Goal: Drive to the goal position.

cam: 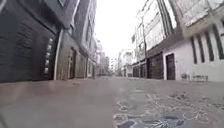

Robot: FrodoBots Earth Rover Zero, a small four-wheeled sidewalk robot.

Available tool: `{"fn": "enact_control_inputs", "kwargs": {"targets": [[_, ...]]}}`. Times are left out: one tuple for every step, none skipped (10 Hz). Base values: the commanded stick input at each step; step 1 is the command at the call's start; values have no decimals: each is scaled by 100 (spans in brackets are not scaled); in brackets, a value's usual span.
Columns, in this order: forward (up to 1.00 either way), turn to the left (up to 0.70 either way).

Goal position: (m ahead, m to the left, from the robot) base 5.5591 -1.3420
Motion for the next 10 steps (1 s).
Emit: {"fn": "enact_control_inputs", "kwargs": {"targets": [[85,0],[85,0],[85,0],[85,0],[85,0],[85,0],[85,0],[85,0],[85,0],[85,0]]}}
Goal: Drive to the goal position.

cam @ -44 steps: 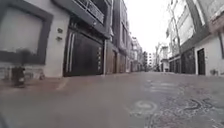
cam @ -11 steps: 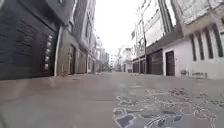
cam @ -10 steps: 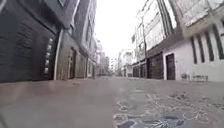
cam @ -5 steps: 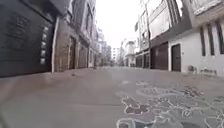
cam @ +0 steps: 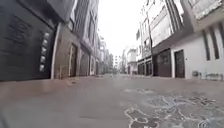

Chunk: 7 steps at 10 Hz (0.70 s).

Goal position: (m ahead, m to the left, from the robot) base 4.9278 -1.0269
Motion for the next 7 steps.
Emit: {"fn": "enact_control_inputs", "kwargs": {"targets": [[85,0],[85,-4],[85,-9],[85,-14],[85,-19],[85,-24],[85,-29]]}}
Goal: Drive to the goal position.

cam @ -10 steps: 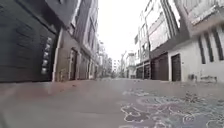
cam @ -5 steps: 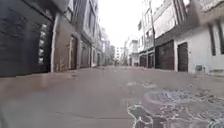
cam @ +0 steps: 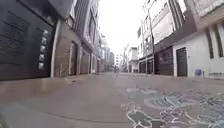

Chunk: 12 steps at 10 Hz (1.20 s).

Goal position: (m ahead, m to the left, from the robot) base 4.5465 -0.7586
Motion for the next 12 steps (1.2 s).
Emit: {"fn": "enact_control_inputs", "kwargs": {"targets": [[85,-34],[85,-34],[85,-34],[85,-31],[85,-25],[85,-19],[85,-13],[85,-7],[85,0],[85,0],[85,0],[85,0]]}}
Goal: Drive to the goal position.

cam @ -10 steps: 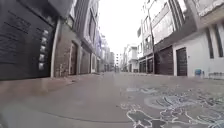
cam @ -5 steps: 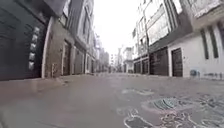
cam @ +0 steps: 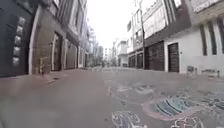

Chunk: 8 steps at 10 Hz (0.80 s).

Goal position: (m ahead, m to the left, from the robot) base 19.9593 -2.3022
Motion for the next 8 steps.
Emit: {"fn": "enact_control_inputs", "kwargs": {"targets": [[85,0],[85,0],[85,0],[85,0],[85,0],[85,0],[85,0],[85,0]]}}
